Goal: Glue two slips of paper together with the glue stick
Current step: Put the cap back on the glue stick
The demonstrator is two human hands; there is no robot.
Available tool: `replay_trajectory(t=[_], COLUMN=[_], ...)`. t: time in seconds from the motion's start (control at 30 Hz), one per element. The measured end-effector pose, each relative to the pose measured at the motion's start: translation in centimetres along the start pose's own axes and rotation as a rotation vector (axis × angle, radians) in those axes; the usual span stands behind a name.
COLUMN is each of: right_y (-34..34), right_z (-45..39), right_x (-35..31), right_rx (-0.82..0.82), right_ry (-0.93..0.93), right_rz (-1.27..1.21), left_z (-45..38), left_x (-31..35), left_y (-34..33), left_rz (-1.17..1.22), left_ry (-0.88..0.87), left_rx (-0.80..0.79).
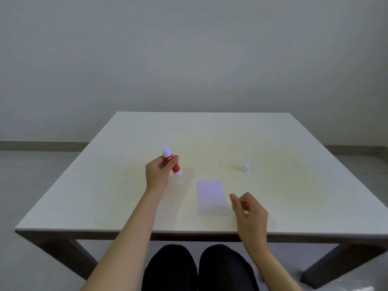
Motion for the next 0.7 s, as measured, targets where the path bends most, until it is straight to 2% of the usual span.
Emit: replay_trajectory(t=[0.1,0.2,0.3,0.4,0.47,0.53,0.6,0.7], right_y=[0.0,-1.0,-2.2,-2.4,-2.1,-1.9,-1.7,-1.4], right_z=[-0.1,-1.0,-1.6,-2.0,-2.3,-2.4,-2.5,-1.8], right_x=[-1.2,-3.4,-5.7,-7.1,-7.5,-7.6,-7.6,-7.6], right_rx=[-0.05,-0.325,-0.703,-0.82,-0.829,-0.797,-0.607,-0.178], right_ry=[-0.083,-0.264,-0.522,-0.534,-0.52,-0.48,-0.3,0.113], right_rz=[-0.19,-0.414,-0.624,-0.804,-0.913,-0.889,-0.634,-0.011], left_z=[1.4,3.3,4.8,5.6,5.9,6.1,6.5,7.1], left_x=[1.5,3.0,3.6,3.6,3.8,3.7,3.6,3.4], left_y=[-1.8,-3.6,-4.8,-5.2,-5.2,-5.2,-5.3,-5.7], left_rz=[0.293,0.47,0.465,0.396,0.384,0.397,0.43,0.439], left_ry=[0.085,0.141,0.167,0.157,0.134,0.122,0.129,0.122], left_rx=[-0.296,-0.461,-0.545,-0.591,-0.559,-0.494,-0.408,-0.309])
Point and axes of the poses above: each hand's wrist, its own z-axis away from the middle knuckle, its own y-axis out of the back of the hand, x = y × z, the point moved 3 cm from there along -z, towards the middle knuckle, and after that the axes turned 13 degrees about z, right-handed, at the moved point
